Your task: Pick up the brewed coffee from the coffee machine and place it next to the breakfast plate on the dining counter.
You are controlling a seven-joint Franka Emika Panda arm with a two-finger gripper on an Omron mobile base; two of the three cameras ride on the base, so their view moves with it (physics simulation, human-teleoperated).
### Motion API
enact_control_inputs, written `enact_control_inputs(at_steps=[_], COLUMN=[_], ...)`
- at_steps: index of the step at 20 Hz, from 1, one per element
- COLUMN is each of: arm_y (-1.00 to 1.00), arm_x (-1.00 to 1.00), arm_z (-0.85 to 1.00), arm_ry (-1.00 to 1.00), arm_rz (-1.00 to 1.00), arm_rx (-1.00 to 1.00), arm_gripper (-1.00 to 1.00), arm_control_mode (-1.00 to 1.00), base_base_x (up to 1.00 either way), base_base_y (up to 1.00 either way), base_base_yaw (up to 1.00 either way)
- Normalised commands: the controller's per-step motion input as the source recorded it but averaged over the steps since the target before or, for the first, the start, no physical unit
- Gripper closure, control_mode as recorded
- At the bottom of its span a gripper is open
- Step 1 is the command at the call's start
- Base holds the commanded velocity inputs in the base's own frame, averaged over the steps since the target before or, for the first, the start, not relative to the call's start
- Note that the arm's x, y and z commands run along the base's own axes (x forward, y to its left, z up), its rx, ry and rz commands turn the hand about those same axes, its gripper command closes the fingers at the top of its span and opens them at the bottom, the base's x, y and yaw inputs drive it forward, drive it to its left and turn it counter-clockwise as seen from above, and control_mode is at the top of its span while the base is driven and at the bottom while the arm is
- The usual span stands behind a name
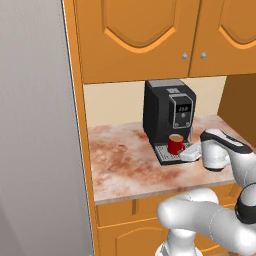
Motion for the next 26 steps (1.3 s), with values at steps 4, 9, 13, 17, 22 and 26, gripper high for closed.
enact_control_inputs(at_steps=[4, 9, 13, 17, 22, 26], arm_y=[-0.02, -0.11, -0.14, -0.12, 0.0, 0.0], arm_x=[0.23, 0.15, 0.19, 0.23, 0.25, 0.22], arm_z=[-0.12, -0.17, -0.14, -0.11, -0.07, -0.07], arm_ry=[-0.03, -0.03, -0.03, -0.02, 0.0, 0.0], arm_rz=[0.0, 0.0, 0.0, 0.0, 0.0, 0.0], arm_rx=[0.02, 0.02, 0.02, 0.03, 0.01, 0.0], arm_gripper=[-1.0, -1.0, -1.0, -1.0, -1.0, 1.0], arm_control_mode=[-1.0, -1.0, -1.0, -1.0, -1.0, -1.0], base_base_x=[0.0, 0.0, 0.0, 0.0, 0.0, 0.0], base_base_y=[0.0, 0.0, 0.0, 0.0, 0.0, 0.0], base_base_yaw=[0.0, 0.0, 0.0, 0.0, 0.0, 0.0])
